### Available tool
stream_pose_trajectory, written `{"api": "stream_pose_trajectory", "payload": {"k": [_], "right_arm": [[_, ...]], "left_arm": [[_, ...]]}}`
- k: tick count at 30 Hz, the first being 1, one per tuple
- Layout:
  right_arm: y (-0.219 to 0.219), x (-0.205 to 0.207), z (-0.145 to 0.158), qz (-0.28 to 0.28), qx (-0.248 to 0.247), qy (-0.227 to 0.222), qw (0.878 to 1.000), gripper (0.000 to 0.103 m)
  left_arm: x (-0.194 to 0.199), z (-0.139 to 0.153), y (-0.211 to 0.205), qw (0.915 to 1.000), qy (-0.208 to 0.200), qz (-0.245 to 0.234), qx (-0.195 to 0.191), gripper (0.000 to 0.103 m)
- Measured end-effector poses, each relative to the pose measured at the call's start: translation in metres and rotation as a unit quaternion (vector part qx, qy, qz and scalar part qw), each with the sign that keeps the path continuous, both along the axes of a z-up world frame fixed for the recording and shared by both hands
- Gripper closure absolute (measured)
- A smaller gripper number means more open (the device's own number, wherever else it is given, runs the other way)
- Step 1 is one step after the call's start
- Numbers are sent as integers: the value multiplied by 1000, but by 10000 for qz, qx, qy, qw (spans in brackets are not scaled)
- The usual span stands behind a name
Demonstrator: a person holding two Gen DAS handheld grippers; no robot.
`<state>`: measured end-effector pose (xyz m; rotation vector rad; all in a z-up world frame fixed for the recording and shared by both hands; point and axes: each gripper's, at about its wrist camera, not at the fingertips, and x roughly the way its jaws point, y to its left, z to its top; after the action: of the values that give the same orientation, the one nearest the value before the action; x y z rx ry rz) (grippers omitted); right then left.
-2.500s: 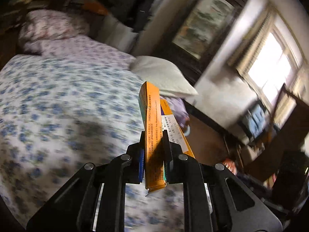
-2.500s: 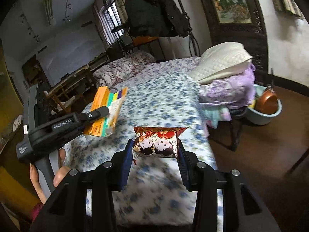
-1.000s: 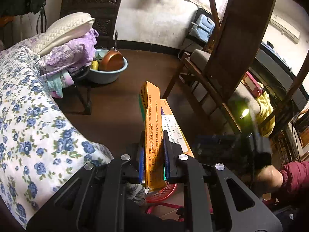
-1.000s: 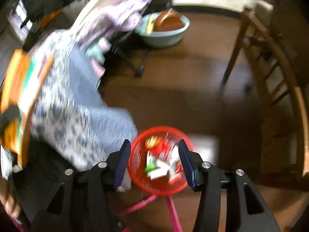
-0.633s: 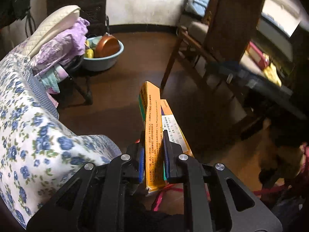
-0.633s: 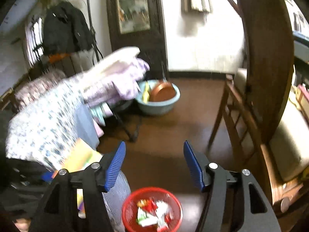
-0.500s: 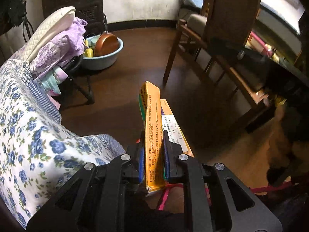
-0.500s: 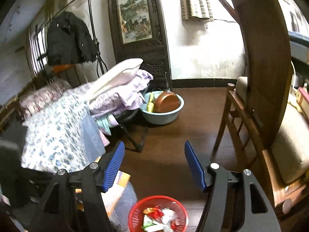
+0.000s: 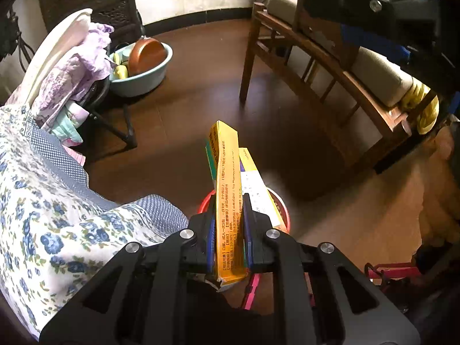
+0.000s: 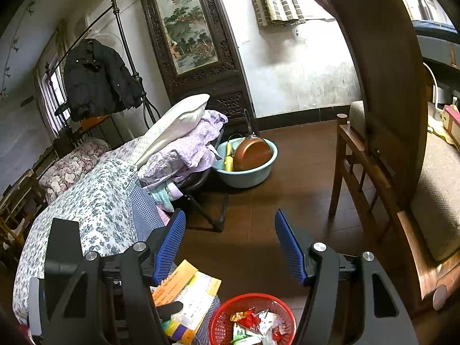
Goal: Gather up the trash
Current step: 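Open the right tool dropping the packet into the basket while the left tool drops the box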
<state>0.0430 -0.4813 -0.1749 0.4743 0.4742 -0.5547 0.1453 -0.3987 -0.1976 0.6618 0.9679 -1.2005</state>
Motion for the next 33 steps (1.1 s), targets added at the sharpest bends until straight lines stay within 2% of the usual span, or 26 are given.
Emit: {"api": "stream_pose_trajectory", "payload": {"k": [13, 14, 16, 17, 18, 22, 27, 30, 33], "right_arm": [[-7, -3, -3, -93, 105, -36, 9999, 39], [-7, -3, -4, -99, 108, -41, 9999, 39], [-8, -3, -4, -103, 106, -43, 9999, 39], [-8, -3, -4, -105, 112, -36, 9999, 39], [-9, -3, -5, -116, 128, -22, 9998, 38], [-11, -1, -14, -135, 308, 185, 9993, 38], [-18, 12, -44, -38, 888, 958, 9914, 35], [-22, 17, -69, 59, 1294, 1572, 9790, 34], [-17, 17, -98, 346, 1464, 2344, 9604, 34]], "left_arm": [[-8, -9, -12, 9993, -19, -222, 307, 83], [-8, -9, -12, 9993, -10, -203, 311, 80], [-6, -8, -11, 9994, -47, -140, 320, 50], [-6, -6, -10, 9995, -86, -117, 285, 44], [-7, -4, -9, 9996, -135, -106, 221, 39], [-6, -6, -9, 9993, -171, -71, 313, 38], [2, -13, -10, 9983, -15, 51, 576, 38], [3, -17, -9, 9971, -2, 104, 749, 38], [4, -24, -9, 9939, -136, 247, 1066, 38]]}}
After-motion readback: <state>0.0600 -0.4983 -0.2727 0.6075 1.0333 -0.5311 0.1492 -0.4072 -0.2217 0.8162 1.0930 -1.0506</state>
